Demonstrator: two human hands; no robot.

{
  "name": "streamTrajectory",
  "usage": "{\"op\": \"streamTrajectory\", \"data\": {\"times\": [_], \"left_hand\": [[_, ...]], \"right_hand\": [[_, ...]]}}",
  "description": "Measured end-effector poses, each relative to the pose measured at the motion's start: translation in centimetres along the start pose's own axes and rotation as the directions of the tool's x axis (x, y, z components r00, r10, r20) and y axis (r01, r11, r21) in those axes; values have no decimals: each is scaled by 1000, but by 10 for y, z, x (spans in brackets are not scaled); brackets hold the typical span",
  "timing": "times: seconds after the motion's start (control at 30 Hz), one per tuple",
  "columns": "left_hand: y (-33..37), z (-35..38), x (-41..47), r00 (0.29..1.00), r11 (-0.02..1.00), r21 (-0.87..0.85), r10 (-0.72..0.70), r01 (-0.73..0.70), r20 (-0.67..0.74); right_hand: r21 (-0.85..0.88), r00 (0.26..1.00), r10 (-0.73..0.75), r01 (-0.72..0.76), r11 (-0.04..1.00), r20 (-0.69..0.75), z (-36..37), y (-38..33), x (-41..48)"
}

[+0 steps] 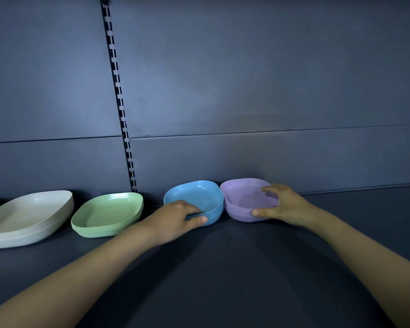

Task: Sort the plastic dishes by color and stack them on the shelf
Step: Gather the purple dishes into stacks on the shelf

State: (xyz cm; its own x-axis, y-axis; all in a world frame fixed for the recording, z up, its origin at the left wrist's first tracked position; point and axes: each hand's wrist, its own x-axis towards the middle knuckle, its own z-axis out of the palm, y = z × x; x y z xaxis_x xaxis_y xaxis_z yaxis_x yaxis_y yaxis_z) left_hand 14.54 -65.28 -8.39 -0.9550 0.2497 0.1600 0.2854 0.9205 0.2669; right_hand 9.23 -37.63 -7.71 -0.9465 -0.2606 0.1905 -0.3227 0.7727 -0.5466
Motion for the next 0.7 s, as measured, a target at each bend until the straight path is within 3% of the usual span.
{"op": "streamTrajectory", "data": {"times": [0.17,0.33,0.57,0.7], "left_hand": [[6,-13,5,988,975,216,-86,57,129],[6,-21,20,970,979,205,-61,11,237],[-10,-25,25,957,986,165,-53,5,284],[-7,-23,29,965,1000,17,-1,-4,263]], "right_hand": [[-90,987,-152,155,984,44,-3,-7,3],[-159,966,-152,186,970,208,-7,-18,10],[-140,957,-184,219,966,224,-9,-14,9],[-149,952,-180,221,964,246,-12,-17,10]]}}
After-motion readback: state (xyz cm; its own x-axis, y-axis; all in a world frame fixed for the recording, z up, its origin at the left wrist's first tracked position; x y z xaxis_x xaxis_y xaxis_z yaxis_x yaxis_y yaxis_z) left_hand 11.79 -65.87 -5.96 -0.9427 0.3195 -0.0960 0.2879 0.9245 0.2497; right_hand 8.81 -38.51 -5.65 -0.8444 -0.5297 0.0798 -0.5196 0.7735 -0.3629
